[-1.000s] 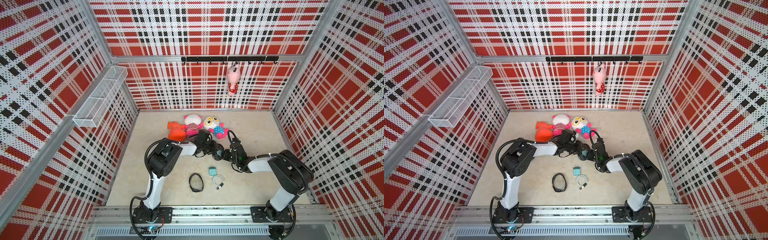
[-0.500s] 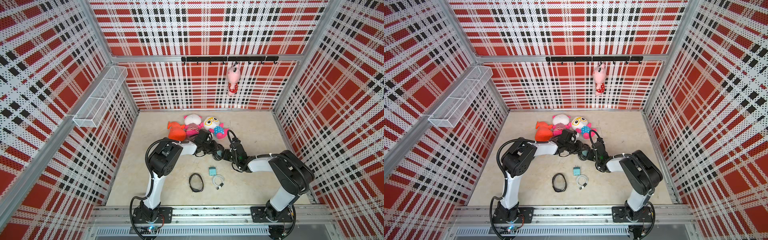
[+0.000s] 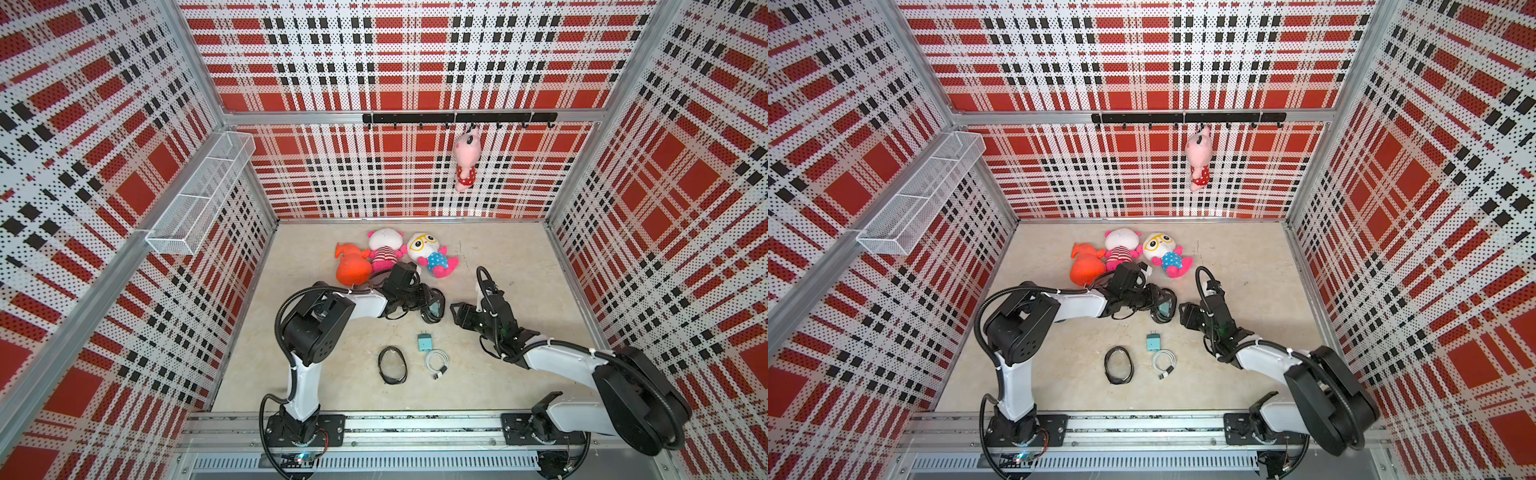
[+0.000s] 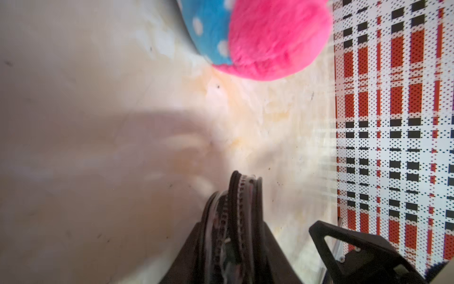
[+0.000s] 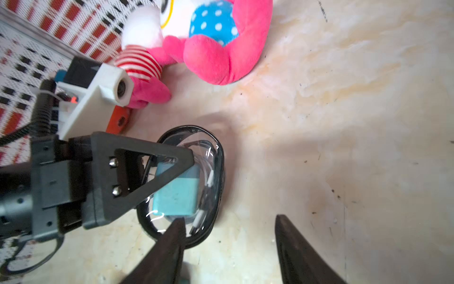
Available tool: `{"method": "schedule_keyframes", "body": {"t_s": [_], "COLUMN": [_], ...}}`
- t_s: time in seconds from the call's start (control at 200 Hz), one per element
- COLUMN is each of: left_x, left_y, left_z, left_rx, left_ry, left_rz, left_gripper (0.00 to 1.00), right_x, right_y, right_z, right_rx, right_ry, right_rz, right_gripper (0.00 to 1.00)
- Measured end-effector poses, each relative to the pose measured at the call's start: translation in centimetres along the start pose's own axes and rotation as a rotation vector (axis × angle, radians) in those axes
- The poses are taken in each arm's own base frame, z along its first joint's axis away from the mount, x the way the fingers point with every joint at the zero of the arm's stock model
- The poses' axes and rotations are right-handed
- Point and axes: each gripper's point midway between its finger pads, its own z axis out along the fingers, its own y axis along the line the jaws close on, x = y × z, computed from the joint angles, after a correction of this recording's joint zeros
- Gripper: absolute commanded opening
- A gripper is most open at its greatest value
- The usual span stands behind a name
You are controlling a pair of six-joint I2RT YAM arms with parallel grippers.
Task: Pack away charging kits
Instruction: Pick up the storage bag at the center of the board.
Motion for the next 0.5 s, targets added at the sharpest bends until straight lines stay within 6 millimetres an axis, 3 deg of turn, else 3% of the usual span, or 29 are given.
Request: {"method": "schedule_keyframes", "body": {"t_s": [0.105,0.266,0.381,0.501], "left_x": [-1.4,-3.0,-2.4,-1.7], "left_y": [-2.9,-9.2,-13.3,-16.2], "left_z": [-2.5,-7.8,-11.2,-13.1], "left_rx": [0.028,0.141,0.253,0.317], "left_ry": [-0.101,-0.318,-0.455,-0.569], "left_rz": [0.054,0.137,0.196,0.261], "left_gripper": [0.0,0.0,0.0,0.0], "right_x": [-1.3,-4.1,-4.8,-5.4], "right_y": [0.5,1.9,1.5,1.6], "right_z": [-2.0,-3.9,-4.1,-5.0], "right_rx": [-0.037,-0.092,-0.074,-0.134], "right_ry": [-0.078,-0.203,-0.247,-0.344], "right_rz": [0.004,0.023,0.048,0.031], "right_gripper": [0.91,0.94,1.0,1.0]}}
